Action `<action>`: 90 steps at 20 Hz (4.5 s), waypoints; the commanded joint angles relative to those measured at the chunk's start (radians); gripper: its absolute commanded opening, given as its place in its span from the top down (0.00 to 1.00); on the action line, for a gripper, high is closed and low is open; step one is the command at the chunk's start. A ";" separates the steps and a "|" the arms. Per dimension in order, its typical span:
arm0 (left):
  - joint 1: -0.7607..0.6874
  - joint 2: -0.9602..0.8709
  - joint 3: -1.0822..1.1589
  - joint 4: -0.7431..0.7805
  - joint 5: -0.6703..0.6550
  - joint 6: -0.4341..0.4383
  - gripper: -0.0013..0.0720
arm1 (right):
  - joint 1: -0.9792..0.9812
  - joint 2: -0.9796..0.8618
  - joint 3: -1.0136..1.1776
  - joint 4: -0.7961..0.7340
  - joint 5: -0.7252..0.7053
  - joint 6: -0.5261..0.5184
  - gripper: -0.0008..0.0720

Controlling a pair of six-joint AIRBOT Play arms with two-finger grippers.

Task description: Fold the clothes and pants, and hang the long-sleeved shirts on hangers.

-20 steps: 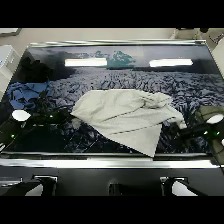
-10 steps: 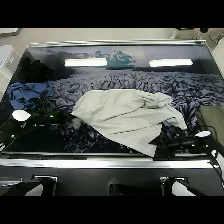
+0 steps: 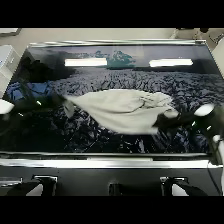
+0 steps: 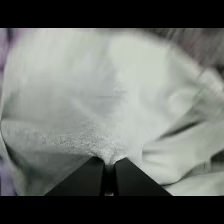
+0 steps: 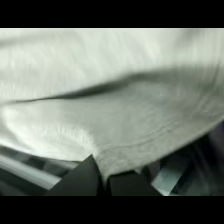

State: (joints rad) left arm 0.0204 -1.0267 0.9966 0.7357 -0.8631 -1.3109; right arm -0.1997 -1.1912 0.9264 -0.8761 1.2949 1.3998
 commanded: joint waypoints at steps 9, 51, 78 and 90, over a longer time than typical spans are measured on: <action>0.028 0.229 0.933 -0.061 0.052 0.048 0.95 | 0.010 0.449 1.023 -0.263 -0.285 0.071 0.92; -0.010 -0.494 -0.103 0.113 -0.418 0.066 0.27 | -0.288 -0.276 0.283 -0.441 0.347 0.143 0.21; -0.093 -0.464 -0.150 -0.007 -0.354 0.192 0.95 | -0.288 -0.425 0.266 -0.384 0.261 0.060 0.17; -0.092 -0.352 -0.150 -0.008 -0.356 0.164 0.95 | -0.237 -0.527 0.263 -0.325 0.237 0.040 0.23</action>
State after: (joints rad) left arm -0.0731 -1.3956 0.8455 0.7284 -1.2194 -1.1416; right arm -0.4667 -1.7042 1.1923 -1.1950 1.5604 1.4395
